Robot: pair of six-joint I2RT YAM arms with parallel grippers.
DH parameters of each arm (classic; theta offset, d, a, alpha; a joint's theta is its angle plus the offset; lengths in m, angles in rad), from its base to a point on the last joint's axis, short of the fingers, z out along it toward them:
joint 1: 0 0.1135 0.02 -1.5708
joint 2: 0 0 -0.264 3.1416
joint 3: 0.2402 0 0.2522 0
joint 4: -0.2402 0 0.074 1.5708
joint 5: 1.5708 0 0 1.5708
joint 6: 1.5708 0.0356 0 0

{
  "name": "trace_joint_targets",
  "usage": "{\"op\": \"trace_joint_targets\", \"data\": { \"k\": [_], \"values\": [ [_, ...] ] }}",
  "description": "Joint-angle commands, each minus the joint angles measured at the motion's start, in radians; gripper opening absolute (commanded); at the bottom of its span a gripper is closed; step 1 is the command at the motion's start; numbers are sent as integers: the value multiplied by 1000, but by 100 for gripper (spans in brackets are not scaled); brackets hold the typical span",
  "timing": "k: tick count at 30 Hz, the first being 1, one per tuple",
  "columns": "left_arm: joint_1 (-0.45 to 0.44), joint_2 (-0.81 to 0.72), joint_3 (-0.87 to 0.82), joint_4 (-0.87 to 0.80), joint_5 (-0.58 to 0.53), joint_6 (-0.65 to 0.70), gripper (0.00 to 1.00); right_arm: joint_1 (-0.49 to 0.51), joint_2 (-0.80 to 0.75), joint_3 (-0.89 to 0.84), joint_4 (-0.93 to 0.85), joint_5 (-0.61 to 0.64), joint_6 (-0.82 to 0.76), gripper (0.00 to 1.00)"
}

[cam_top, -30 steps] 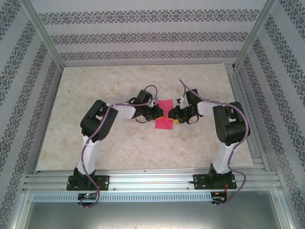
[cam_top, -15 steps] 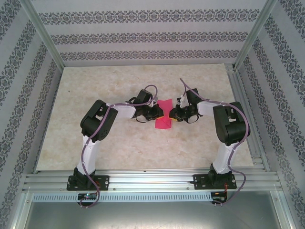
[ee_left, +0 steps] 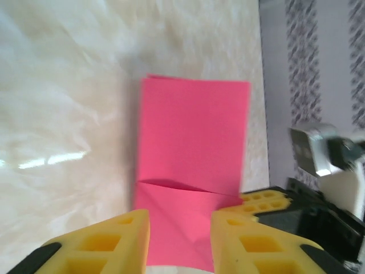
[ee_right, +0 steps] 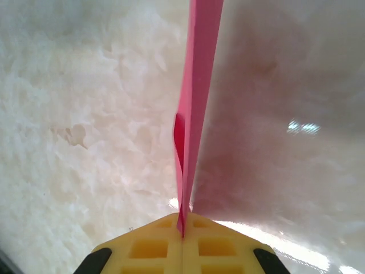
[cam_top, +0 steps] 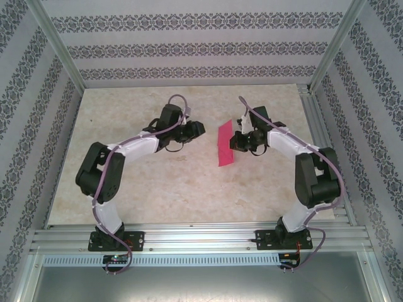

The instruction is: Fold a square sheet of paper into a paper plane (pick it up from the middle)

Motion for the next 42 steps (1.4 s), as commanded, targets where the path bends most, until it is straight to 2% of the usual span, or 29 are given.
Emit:
{"op": "trace_joint_targets", "data": {
  "k": [1, 4, 11, 16, 19, 21, 25, 29, 32, 35, 38, 40, 41, 42],
  "values": [
    [57, -96, -81, -25, -89, 10, 36, 85, -67, 97, -195, 299, -208, 6],
    [122, -179, -149, -34, -114, -7, 36, 199, -68, 139, -266, 515, -288, 6],
    [287, -323, -289, -42, -140, -69, 37, 464, 27, 177, -285, 858, -313, 5],
    [387, -390, -354, -46, -124, -85, 37, 624, 134, 190, -256, 963, -310, 6],
    [418, -411, -358, -63, -114, -71, 36, 692, 209, 213, -255, 952, -264, 11],
    [424, -414, -352, -75, -103, -59, 37, 732, 246, 232, -257, 899, -239, 12],
    [424, -414, -346, -80, -76, -46, 37, 788, 286, 270, -266, 807, -162, 27],
    [424, -396, -336, -80, -34, -27, 36, 775, 245, 237, -217, 650, -85, 39],
    [420, -380, -332, -60, 19, -14, 35, 734, 172, 192, -167, 512, -34, 41],
    [394, -374, -323, -51, 67, -2, 33, 640, 30, 60, -48, 335, 61, 38],
    [329, -341, -287, -91, 96, 38, 31, 488, -75, -124, 147, 41, 170, 23],
    [276, -317, -281, -75, 112, 42, 29, 415, -100, -220, 270, -116, 213, 19],
    [248, -301, -276, -71, 115, 39, 29, 386, -93, -241, 283, -167, 224, 13],
    [219, -281, -270, -74, 114, 38, 28, 364, -81, -254, 287, -204, 227, 12]
  ]
}}
